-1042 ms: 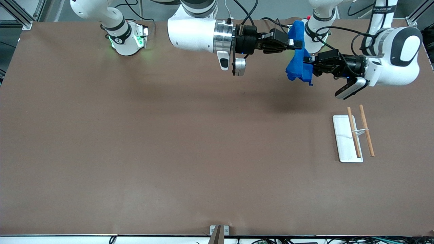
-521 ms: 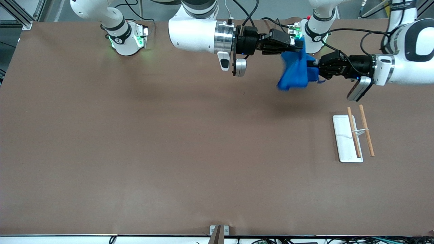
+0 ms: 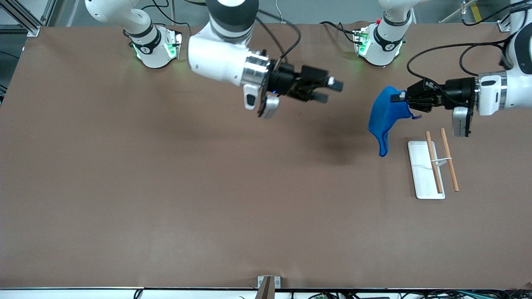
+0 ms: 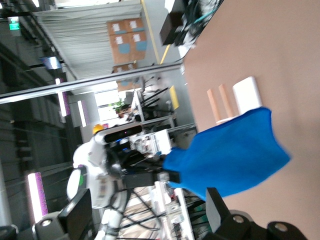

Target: Right arm passes towel to left arm to hang

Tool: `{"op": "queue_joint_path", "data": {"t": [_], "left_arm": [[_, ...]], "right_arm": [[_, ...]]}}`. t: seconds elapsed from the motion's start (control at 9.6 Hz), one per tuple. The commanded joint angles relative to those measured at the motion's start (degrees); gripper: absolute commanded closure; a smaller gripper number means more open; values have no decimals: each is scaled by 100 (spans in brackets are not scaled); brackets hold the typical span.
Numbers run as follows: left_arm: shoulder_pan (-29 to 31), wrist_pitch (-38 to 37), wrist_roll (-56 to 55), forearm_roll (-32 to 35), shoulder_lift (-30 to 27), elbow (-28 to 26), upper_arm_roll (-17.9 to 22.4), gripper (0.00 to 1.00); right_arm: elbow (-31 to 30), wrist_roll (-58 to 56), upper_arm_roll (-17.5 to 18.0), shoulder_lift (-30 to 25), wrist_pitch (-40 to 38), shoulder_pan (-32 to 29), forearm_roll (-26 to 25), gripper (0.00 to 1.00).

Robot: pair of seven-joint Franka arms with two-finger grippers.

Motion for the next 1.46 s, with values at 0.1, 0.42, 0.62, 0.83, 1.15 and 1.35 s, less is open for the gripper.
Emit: {"op": "queue_joint_path", "data": {"t": [0.1,0.42,0.62,0.83,1.15,1.35], "left_arm": [[-108,566,-380,1621,862,647,-53,100],[-21,1174,-407,2434,1230,778,17,100],[242,1386,-381,3237,1406,1093,35,100],[671,1396,-215,3752,1696,1323,26,100],[1235,1484,381,3770,1864,1324,35,100],[1517,1702,725,3954,2118,1332,35,100]], "right_arm": [[-1049,-81,63,-474,-139,-601,-1442,0],[-1595,-108,63,-702,-1143,-1636,-3084,0],[-1604,-99,54,-808,-2130,-2401,-4289,0],[-1613,-72,10,-1036,-3104,-3227,-5501,0],[-1394,-63,19,-1571,-4976,-4519,-7145,0],[-1358,-55,10,-1940,-5603,-5012,-7606,0]]}}
